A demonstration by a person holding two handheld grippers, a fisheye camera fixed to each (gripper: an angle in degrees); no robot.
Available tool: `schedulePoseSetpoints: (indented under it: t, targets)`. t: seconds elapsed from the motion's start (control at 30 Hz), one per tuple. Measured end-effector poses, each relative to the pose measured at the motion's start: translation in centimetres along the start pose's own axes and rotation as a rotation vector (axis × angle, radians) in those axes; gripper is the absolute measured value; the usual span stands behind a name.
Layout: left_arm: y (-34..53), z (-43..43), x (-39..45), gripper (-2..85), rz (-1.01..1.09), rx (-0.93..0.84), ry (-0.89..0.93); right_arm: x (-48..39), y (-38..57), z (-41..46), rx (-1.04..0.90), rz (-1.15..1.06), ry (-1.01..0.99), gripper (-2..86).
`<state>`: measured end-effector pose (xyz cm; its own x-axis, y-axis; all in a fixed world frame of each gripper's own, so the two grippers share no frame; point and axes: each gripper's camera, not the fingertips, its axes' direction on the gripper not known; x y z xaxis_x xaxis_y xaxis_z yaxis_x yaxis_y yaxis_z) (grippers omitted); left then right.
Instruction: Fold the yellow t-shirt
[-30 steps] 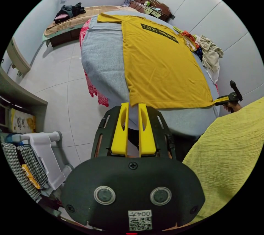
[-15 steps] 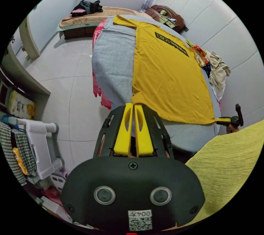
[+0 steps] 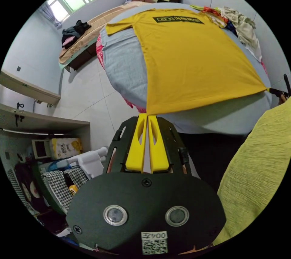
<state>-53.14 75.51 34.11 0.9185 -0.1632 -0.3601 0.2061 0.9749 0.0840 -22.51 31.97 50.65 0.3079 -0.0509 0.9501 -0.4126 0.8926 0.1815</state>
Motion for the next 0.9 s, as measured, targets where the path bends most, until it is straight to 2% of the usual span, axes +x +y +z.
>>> schedulePoseSetpoints:
  t: [0.13,0.3,0.4,0.5,0.6,0.7,0.9]
  targets:
    - [-1.1,2.1,1.5,0.1,0.029,-0.084,-0.06,-0.6,-0.2,1.0,-0.037,-0.03,0.085,-0.5]
    - [-2.2,2.5,2.1,0.1,0.03,-0.097,-0.067,0.5,-0.4,0.4,-0.068,0.006,0.067,-0.5]
    - [-2.8,2.1,1.6,0.1,-0.01,-0.076,-0.008,1.3,-0.1,-1.7,0.0,0.037,-0.01,0.2]
    - [-3.3,2.2,1.3,0.1,-0.031,-0.078,0.02,0.1,-0.3,-2.3,0.022,-0.028,-0.071,3.0]
    - [-3.7,2.3,1.2,0.1,-0.049,-0.076,0.039,-1.5,-1.1,-1.4,0.005,-0.036,-0.034,6.5]
    - [-4.0,2.3,1.2,0.1,-0.058,-0.076,0.051,-3.3,-1.3,-1.1,0.061,-0.05,0.028,6.4]
    - [-4.5,2.4,0.7,0.1,-0.077,-0.081,0.07,-4.5,-2.2,2.1,-0.012,-0.064,0.166,6.4]
